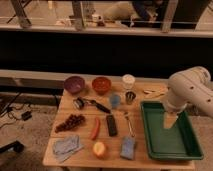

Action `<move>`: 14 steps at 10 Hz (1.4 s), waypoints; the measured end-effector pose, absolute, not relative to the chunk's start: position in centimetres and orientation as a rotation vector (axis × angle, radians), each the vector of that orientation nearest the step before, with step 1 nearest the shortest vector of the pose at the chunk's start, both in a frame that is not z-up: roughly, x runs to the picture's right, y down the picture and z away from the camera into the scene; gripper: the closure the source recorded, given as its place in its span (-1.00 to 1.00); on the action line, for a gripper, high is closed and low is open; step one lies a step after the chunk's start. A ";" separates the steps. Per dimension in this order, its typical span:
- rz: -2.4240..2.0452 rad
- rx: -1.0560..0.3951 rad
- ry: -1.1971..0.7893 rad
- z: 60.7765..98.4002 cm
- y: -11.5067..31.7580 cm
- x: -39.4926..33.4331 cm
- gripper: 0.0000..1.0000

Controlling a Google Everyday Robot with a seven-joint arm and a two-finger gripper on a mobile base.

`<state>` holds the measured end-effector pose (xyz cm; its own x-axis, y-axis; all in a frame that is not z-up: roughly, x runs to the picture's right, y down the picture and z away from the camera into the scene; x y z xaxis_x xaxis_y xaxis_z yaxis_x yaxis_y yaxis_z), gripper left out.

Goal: Stack cups on top of each other

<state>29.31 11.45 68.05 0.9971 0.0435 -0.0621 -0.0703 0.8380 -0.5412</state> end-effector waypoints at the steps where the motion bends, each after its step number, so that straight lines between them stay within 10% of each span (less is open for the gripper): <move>1: 0.060 -0.574 0.048 68.0 11.4 29.3 -0.60; 14: 0.025 -0.537 0.009 69.9 10.3 27.2 -0.60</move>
<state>27.15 10.26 69.88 0.9997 0.0213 -0.0153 -0.0261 0.8590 -0.5114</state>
